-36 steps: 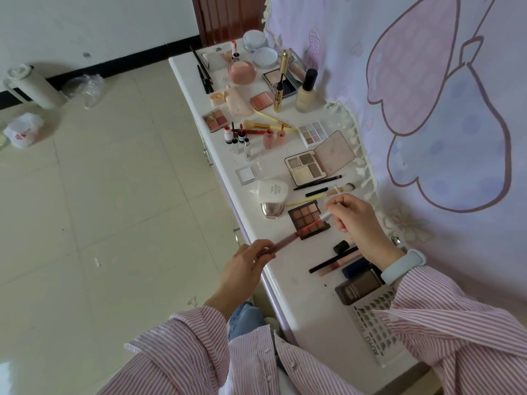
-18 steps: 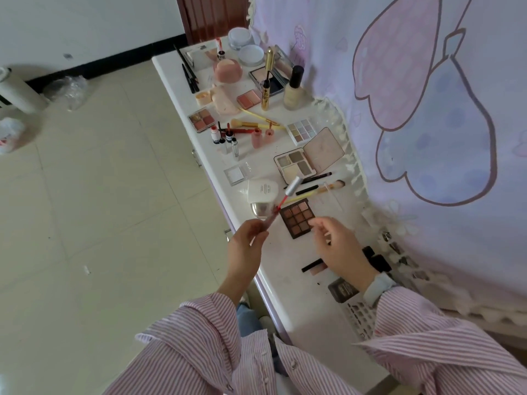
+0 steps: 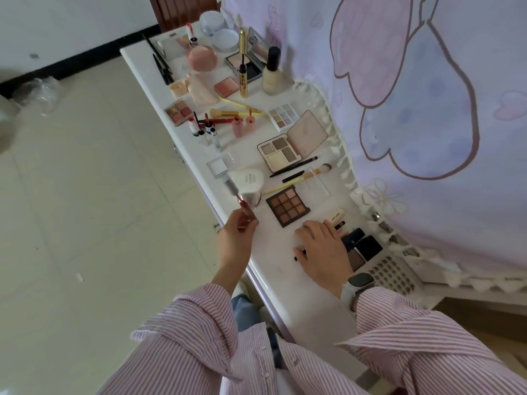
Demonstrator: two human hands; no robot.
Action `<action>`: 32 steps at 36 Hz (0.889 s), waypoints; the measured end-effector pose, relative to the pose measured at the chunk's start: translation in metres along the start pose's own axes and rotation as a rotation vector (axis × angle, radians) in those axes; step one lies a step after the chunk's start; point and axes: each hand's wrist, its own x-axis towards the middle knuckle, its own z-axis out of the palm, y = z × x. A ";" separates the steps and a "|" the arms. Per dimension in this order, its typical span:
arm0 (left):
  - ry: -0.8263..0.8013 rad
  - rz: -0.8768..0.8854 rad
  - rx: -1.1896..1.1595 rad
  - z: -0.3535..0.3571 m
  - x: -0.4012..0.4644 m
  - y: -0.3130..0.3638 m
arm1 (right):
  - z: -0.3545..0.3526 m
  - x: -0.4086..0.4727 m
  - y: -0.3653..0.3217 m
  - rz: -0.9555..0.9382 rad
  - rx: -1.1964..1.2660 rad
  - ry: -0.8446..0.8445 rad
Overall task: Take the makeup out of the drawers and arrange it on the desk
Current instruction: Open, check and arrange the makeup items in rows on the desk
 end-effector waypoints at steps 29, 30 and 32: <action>-0.048 0.117 0.313 0.008 0.007 -0.015 | 0.004 -0.002 0.005 0.012 0.076 -0.051; -0.049 0.115 0.309 0.008 0.007 -0.015 | 0.004 -0.002 0.005 0.014 0.078 -0.053; -0.051 0.116 0.307 0.007 0.007 -0.015 | 0.004 -0.002 0.005 0.014 0.078 -0.064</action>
